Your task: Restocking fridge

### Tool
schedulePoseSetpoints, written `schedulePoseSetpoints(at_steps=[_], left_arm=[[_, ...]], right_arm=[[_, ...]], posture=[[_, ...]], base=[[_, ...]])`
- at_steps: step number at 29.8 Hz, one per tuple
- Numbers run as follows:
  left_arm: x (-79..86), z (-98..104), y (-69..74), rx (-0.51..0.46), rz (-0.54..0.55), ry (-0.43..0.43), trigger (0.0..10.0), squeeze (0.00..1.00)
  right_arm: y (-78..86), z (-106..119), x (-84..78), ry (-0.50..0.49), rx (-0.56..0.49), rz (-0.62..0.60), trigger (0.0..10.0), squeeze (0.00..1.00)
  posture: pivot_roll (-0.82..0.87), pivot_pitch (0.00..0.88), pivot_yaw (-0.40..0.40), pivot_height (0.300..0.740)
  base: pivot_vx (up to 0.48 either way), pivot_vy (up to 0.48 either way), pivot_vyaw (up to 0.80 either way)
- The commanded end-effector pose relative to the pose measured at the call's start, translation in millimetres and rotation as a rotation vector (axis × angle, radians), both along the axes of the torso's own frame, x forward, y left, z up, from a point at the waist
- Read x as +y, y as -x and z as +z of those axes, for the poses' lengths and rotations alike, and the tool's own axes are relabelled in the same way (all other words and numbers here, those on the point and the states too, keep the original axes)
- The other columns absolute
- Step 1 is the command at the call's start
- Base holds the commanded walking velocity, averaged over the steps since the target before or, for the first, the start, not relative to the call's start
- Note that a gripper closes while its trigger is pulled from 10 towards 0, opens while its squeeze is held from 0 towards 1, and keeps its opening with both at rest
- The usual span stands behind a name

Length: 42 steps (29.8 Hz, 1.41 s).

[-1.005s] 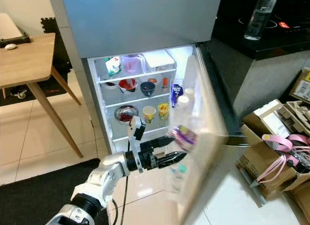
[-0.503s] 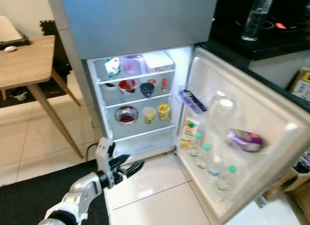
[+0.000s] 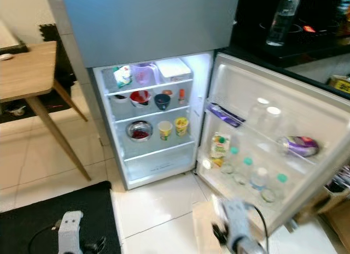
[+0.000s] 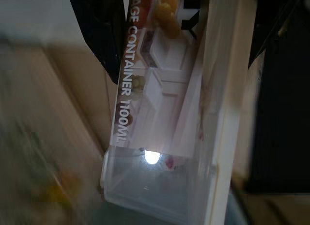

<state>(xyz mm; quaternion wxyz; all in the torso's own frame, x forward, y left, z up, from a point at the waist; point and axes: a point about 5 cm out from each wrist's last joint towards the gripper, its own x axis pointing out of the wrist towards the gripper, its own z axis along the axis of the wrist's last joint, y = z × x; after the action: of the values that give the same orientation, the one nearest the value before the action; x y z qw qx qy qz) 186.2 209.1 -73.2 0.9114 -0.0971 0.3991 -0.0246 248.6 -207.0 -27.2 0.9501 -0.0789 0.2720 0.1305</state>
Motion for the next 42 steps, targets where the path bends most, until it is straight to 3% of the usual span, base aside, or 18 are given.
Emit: schedulePoseSetpoints(at_steps=[1, 2, 3, 5, 6, 7, 9, 12, 22, 26, 29, 31, 32, 33, 36, 37, 38, 42], left_arm=[[12.0, -2, 8.0, 0.023, 0.034, -0.031, 10.0, 0.00], [12.0, -2, 8.0, 0.023, 0.034, -0.031, 10.0, 0.00], [13.9, -5, 13.9, 0.045, 0.051, -0.037, 10.0, 0.00], [13.9, -5, 13.9, 0.045, 0.051, -0.037, 10.0, 0.00], [15.0, -8, 19.9, 0.065, 0.062, -0.041, 10.0, 0.00], [15.0, -8, 19.9, 0.065, 0.062, -0.041, 10.0, 0.00], [15.5, -13, 32.4, 0.107, 0.088, -0.039, 10.0, 0.00], [14.6, -15, 36.7, 0.122, 0.110, -0.038, 10.0, 0.00], [11.9, -16, 35.5, 0.119, 0.132, -0.023, 10.0, 0.00], [11.0, -15, 33.7, 0.115, 0.136, -0.018, 10.0, 0.00], [10.1, -15, 32.4, 0.112, 0.143, -0.007, 10.0, 0.00], [10.1, -15, 32.4, 0.112, 0.143, -0.007, 10.0, 0.00], [9.6, -15, 32.0, 0.109, 0.148, -0.001, 10.0, 0.00], [9.6, -15, 32.0, 0.109, 0.148, -0.001, 10.0, 0.00], [8.9, -14, 30.7, 0.098, 0.157, 0.001, 10.0, 0.00], [8.9, -14, 30.7, 0.098, 0.157, 0.001, 10.0, 0.00], [8.1, -15, 30.6, 0.101, 0.151, -0.003, 10.0, 0.00], [7.5, -15, 31.1, 0.106, 0.147, -0.005, 10.0, 0.00]], right_arm=[[-5.1, 5, 3.8, -0.058, -0.034, -0.015, 10.0, 0.00], [-5.1, 5, 3.8, -0.058, -0.034, -0.015, 10.0, 0.00], [-17.1, 15, 10.9, -0.147, -0.084, -0.029, 10.0, 0.00], [-17.1, 15, 10.9, -0.147, -0.084, -0.029, 10.0, 0.00], [-27.7, 24, 17.6, -0.240, -0.126, -0.046, 10.0, 0.00], [-27.7, 24, 17.6, -0.240, -0.126, -0.046, 10.0, 0.00], [-42.0, 37, 29.6, -0.433, -0.173, -0.081, 10.0, 0.00], [-44.3, 38, 31.5, -0.512, -0.170, -0.124, 10.0, 0.00], [-21.4, 11, 16.5, -0.488, -0.030, -0.261, 10.0, 0.00], [-6.7, -1, 6.8, -0.466, 0.037, -0.330, 10.0, 0.00], [23.5, -23, -8.0, -0.383, 0.160, -0.415, 10.0, 0.00], [23.5, -23, -8.0, -0.383, 0.160, -0.415, 10.0, 0.00], [46.2, -36, -17.0, -0.350, 0.232, -0.468, 10.0, 0.00], [46.2, -36, -17.0, -0.350, 0.232, -0.468, 10.0, 0.00], [81.2, -52, -25.6, -0.306, 0.345, -0.526, 10.0, 0.00], [81.2, -52, -25.6, -0.306, 0.345, -0.526, 10.0, 0.00], [106.2, -62, -31.2, -0.269, 0.425, -0.572, 10.0, 0.00], [127.7, -69, -35.8, -0.235, 0.488, -0.605, 10.0, 0.00]], posture=[[-0.11, 0.000, 0.019, 0.740], [-0.11, 0.000, 0.019, 0.740], [-0.11, 0.000, 0.018, 0.740], [-0.11, 0.000, 0.018, 0.740], [-0.11, 0.000, 0.018, 0.740], [-0.11, 0.000, 0.018, 0.740], [-0.11, 0.000, 0.017, 0.740], [-0.11, 0.000, 0.013, 0.740], [-0.10, 0.000, 0.010, 0.740], [-0.10, 0.000, 0.011, 0.740], [-0.10, 0.000, 0.011, 0.740], [-0.10, 0.000, 0.011, 0.740], [-0.10, 0.000, 0.009, 0.740], [-0.10, 0.000, 0.009, 0.740], [-0.10, 0.000, 0.007, 0.740], [-0.10, 0.000, 0.007, 0.740], [-0.10, 0.000, 0.004, 0.740], [-0.10, 0.000, 0.001, 0.740]], base=[[0.000, 0.000, 0.00], [0.000, 0.000, 0.00], [0.000, 0.000, 0.00], [0.000, 0.000, 0.00], [0.000, 0.000, 0.00], [0.000, 0.000, 0.00], [0.000, 0.000, 0.00], [0.000, 0.000, 0.00], [0.000, 0.000, 0.00], [0.000, 0.000, 0.00], [0.000, 0.000, 0.00], [0.000, 0.000, 0.00], [0.000, 0.000, 0.00], [0.000, 0.000, 0.00], [0.000, 0.000, 0.00], [0.000, 0.000, 0.00], [0.000, 0.000, 0.00], [0.000, 0.000, 0.00]])
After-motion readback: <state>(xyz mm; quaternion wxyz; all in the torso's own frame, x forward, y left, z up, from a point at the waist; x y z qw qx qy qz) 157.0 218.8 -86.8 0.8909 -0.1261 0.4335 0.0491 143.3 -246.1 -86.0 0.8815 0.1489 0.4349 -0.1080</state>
